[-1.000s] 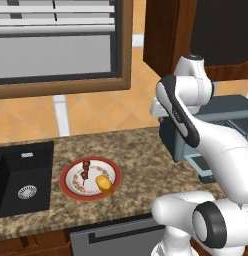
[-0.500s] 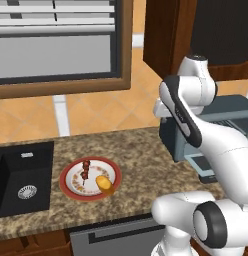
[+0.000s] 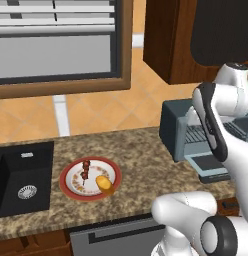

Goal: Pick up the kebab skewer and baguette bread, and place them inside the toaster oven. Close the toaster oven door and start by setting the timer.

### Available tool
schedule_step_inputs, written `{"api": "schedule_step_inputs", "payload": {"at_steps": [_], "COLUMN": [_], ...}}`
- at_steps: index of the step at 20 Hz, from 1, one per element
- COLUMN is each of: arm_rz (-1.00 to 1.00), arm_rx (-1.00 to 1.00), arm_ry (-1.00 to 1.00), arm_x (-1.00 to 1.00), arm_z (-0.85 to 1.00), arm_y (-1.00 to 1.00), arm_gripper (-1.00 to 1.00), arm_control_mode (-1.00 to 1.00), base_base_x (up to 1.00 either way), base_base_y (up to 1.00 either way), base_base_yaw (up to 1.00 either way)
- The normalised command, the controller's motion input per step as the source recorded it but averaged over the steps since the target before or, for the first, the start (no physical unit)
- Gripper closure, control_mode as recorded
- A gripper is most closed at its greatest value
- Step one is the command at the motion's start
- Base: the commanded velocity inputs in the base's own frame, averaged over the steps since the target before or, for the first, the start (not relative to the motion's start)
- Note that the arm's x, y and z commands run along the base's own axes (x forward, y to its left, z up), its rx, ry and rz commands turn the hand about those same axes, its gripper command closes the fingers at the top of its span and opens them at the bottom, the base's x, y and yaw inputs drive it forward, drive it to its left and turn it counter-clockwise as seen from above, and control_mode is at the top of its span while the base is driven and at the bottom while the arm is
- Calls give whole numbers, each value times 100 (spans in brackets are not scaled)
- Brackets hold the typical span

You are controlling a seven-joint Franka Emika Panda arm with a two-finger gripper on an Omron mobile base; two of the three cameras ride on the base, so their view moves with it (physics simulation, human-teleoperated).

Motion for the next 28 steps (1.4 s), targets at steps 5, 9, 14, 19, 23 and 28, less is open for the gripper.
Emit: {"api": "schedule_step_inputs", "payload": {"at_steps": [5, 9, 14, 19, 23, 28], "arm_rz": [0, 0, 0, 0, 0, 0], "arm_rx": [0, 0, 0, 0, 0, 0], "arm_ry": [-13, -15, -10, -11, -15, -21], "arm_x": [0, 2, 12, 32, 33, 23], "arm_z": [-23, -24, -24, -31, -49, -44], "arm_y": [-83, -69, -51, -38, -35, -34], "arm_gripper": [-100, -100, -100, -100, -100, -100], "arm_control_mode": [-100, -100, -100, -100, -100, -100], "base_base_x": [0, 0, 0, 0, 0, 0], "base_base_y": [0, 0, 0, 0, 0, 0], "base_base_yaw": [0, 0, 0, 0, 0, 0]}}
